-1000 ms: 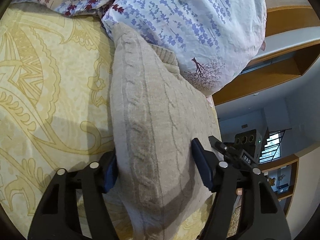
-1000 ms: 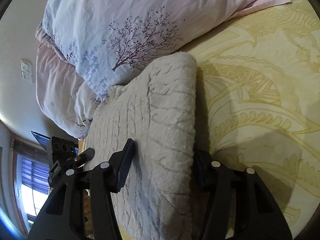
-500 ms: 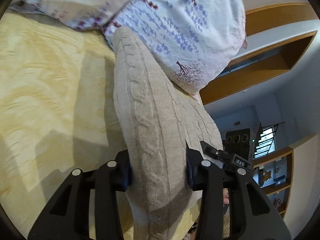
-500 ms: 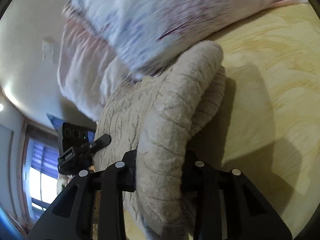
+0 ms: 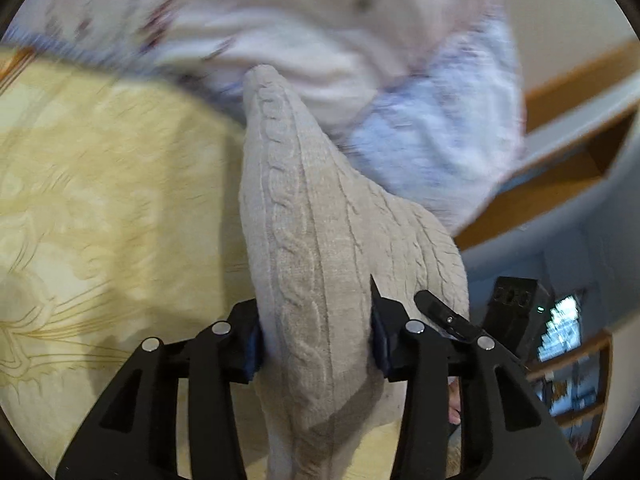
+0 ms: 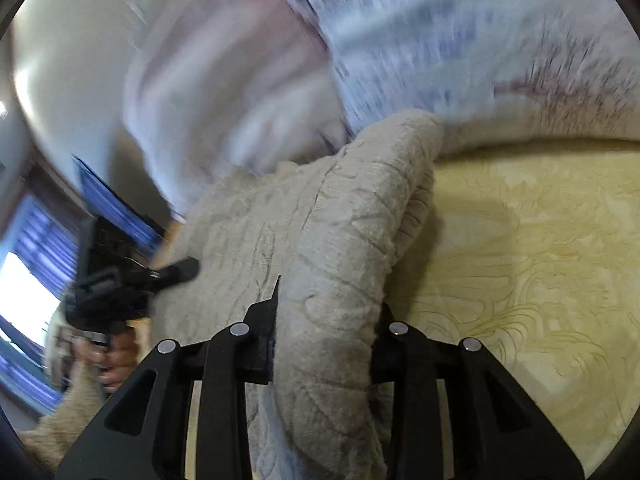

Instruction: Fold small clothes

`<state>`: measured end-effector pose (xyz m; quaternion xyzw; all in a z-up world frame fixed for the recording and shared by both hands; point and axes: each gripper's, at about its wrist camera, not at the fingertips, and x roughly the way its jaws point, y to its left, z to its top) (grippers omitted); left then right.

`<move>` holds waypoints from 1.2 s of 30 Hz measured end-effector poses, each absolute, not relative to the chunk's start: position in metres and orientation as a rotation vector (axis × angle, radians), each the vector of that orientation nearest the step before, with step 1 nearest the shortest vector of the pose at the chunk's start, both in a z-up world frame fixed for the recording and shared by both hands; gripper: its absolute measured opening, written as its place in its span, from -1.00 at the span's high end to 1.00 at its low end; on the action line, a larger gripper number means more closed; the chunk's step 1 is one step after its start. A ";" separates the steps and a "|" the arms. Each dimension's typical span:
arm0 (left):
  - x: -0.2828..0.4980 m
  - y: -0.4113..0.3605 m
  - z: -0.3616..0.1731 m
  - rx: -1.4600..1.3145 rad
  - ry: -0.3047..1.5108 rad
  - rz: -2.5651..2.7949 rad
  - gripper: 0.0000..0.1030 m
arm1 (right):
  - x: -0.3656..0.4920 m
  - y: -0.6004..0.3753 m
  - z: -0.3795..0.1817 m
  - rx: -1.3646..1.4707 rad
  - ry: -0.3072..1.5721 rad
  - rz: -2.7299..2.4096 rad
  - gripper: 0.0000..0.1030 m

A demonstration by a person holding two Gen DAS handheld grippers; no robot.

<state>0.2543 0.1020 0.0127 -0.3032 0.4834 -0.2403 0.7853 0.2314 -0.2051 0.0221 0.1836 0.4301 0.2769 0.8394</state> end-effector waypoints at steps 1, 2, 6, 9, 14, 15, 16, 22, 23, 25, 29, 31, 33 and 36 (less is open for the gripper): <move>0.257 0.105 -0.001 -0.663 1.077 -0.479 0.03 | 0.240 -0.201 0.009 0.381 0.957 0.553 0.25; 0.258 0.110 -0.008 -0.705 1.071 -0.487 0.02 | 0.242 -0.204 0.004 0.416 0.962 0.559 0.21; 0.250 0.121 0.008 -0.690 1.034 -0.478 0.01 | 0.240 -0.230 0.007 0.537 0.980 0.564 0.10; 0.233 0.125 0.035 -0.605 0.942 -0.452 0.00 | 0.232 -0.252 0.018 0.578 0.921 0.543 0.10; 0.207 0.101 0.070 -0.470 0.813 -0.516 -0.15 | 0.238 -0.254 0.019 0.602 0.918 0.545 0.25; 0.202 0.092 0.074 -0.427 0.805 -0.529 -0.17 | 0.237 -0.250 0.018 0.587 0.920 0.550 0.45; 0.199 0.084 0.075 -0.396 0.805 -0.540 -0.19 | 0.236 -0.244 0.020 0.559 0.900 0.551 0.66; 0.193 0.051 0.066 -0.289 0.844 -0.556 -0.22 | 0.234 -0.243 0.031 0.471 0.815 0.433 0.82; 0.195 0.046 0.062 -0.277 0.850 -0.551 -0.22 | 0.237 -0.244 0.024 0.466 0.838 0.410 0.82; 0.193 0.043 0.057 -0.267 0.859 -0.550 -0.22 | 0.243 -0.246 0.006 0.489 0.886 0.380 0.82; 0.191 0.036 0.047 -0.225 0.865 -0.520 -0.26 | 0.244 -0.249 0.003 0.517 0.899 0.381 0.73; 0.189 0.033 0.044 -0.197 0.850 -0.512 -0.31 | 0.236 -0.249 0.013 0.455 0.880 0.345 0.41; 0.187 0.031 0.045 -0.181 0.843 -0.503 -0.35 | 0.224 -0.247 0.025 0.397 0.837 0.306 0.22; 0.186 0.030 0.045 -0.176 0.838 -0.498 -0.42 | 0.193 -0.240 0.049 0.331 0.742 0.344 0.22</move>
